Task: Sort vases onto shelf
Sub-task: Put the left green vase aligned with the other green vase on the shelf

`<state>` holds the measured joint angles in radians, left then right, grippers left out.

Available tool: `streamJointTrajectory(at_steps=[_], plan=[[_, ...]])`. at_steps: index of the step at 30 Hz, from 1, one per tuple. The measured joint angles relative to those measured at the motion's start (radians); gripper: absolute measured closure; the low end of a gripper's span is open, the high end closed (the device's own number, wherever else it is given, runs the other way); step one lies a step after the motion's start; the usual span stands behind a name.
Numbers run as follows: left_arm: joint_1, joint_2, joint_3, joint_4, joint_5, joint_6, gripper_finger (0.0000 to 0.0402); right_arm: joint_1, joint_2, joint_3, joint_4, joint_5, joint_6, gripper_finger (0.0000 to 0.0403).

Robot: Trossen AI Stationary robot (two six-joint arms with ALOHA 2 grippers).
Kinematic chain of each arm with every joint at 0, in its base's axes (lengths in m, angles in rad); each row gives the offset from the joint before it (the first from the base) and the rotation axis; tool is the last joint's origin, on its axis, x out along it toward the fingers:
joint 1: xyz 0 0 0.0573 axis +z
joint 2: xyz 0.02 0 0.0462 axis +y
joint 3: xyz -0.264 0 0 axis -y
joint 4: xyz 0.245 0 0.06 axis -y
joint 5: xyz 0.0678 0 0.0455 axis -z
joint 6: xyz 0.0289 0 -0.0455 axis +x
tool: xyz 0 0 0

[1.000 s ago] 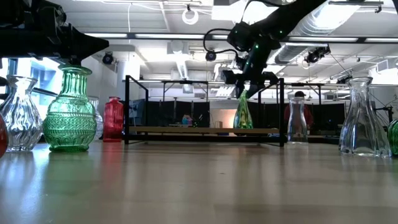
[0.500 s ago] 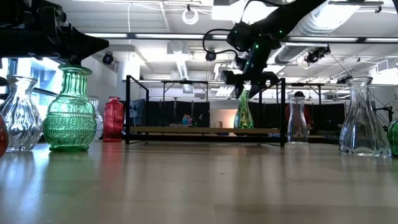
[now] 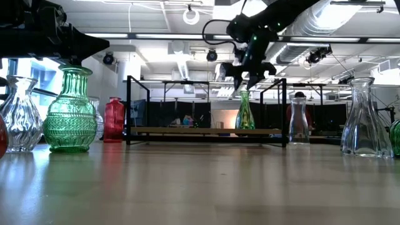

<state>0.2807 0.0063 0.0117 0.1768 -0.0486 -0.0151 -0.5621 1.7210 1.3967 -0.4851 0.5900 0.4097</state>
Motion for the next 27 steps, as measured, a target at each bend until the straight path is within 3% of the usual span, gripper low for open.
streamJointTrajectory(at_steps=[6, 11, 14, 19, 23, 27], plan=[[0.000, 0.000, 0.000, -0.001, 0.000, 0.001, 0.0399, 0.048, 0.000, 0.177, -0.242, -0.019, -0.057, 0.0210], [0.000, 0.000, 0.000, -0.002, 0.000, 0.010, 0.0399, 0.097, 0.000, 0.192, -0.296, -0.161, -0.077, 0.0262], [0.000, 0.000, 0.000, -0.005, 0.000, 0.011, 0.0399, 0.128, 0.000, 0.122, -0.221, -0.277, -0.071, 0.0314], [0.000, 0.000, 0.000, -0.027, -0.007, 0.026, 0.0399, 0.227, 0.000, -0.005, -0.042, -0.368, -0.077, 0.0392], [0.000, 0.000, 0.000, -0.054, -0.013, 0.026, 0.0399, 0.325, 0.000, -0.088, 0.138, -0.453, -0.136, 0.0390], [0.000, 0.000, 0.000, -0.062, -0.014, 0.027, 0.0399, 0.421, 0.000, -0.215, 0.447, -0.601, -0.179, 0.0386]])
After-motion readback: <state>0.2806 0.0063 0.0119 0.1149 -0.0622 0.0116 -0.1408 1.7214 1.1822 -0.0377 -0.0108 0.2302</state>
